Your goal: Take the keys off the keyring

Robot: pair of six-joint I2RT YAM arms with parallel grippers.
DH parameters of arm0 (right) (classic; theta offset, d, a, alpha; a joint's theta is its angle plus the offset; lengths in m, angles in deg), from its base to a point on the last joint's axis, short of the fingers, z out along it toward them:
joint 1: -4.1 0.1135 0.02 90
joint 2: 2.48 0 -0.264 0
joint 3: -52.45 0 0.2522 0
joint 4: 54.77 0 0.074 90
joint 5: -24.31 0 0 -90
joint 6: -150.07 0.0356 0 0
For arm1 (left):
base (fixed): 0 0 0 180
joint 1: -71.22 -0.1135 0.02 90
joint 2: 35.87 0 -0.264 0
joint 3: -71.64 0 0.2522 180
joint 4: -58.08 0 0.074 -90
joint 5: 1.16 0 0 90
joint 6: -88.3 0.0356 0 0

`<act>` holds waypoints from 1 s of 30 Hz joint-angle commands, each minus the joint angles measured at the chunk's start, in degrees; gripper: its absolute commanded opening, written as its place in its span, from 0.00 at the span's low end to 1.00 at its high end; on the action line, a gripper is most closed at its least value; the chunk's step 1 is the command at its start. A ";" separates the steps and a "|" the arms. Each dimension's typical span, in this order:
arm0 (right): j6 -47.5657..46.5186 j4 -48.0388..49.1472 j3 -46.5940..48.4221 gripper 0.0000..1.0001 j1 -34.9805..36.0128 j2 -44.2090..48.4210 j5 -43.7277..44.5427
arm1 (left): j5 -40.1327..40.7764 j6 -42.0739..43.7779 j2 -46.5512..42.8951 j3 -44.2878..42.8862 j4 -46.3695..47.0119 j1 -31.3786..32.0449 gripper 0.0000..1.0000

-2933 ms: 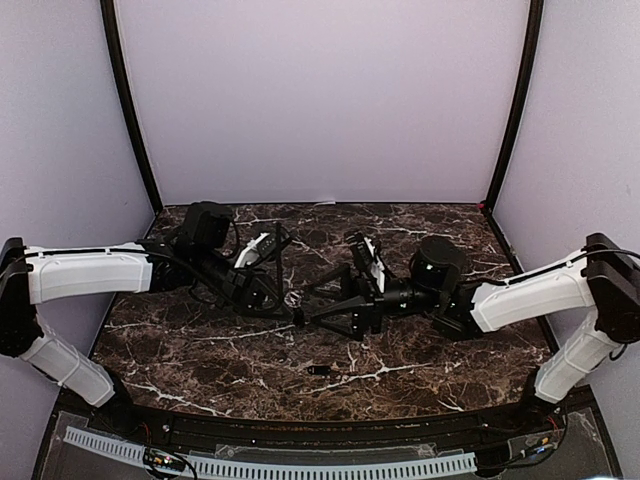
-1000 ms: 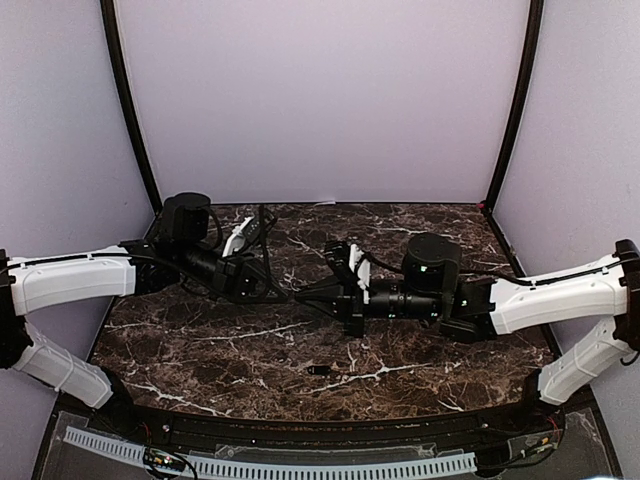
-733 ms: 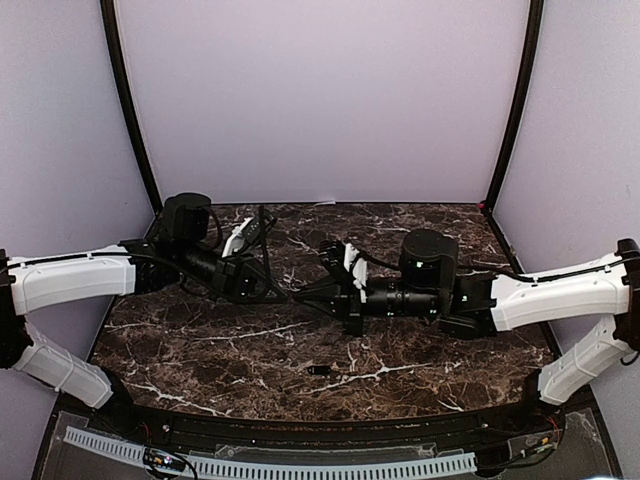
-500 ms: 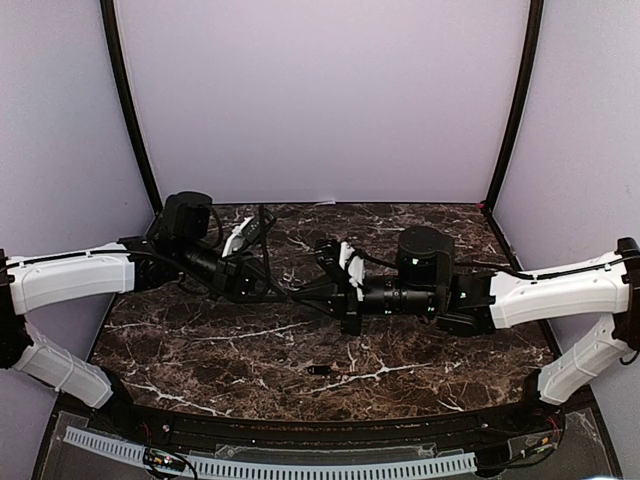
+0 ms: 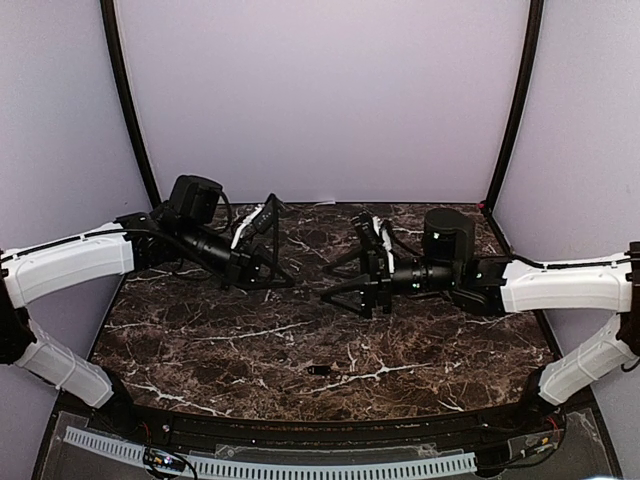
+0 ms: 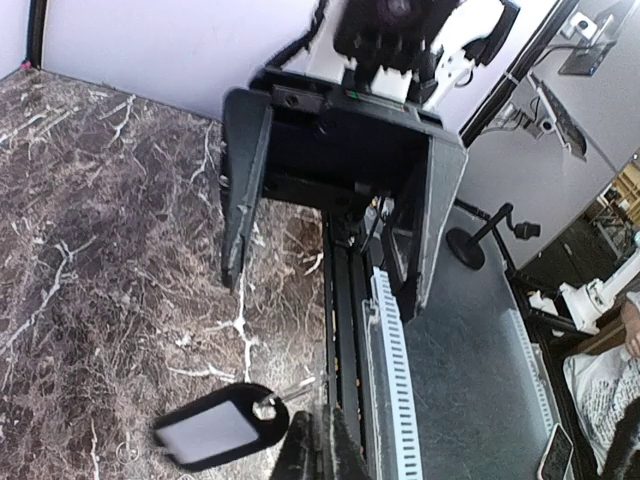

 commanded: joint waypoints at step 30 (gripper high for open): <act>6.64 -10.81 16.80 0.00 -1.30 -11.62 -10.96 | 1.71 3.46 2.07 -0.74 -4.64 3.48 0.08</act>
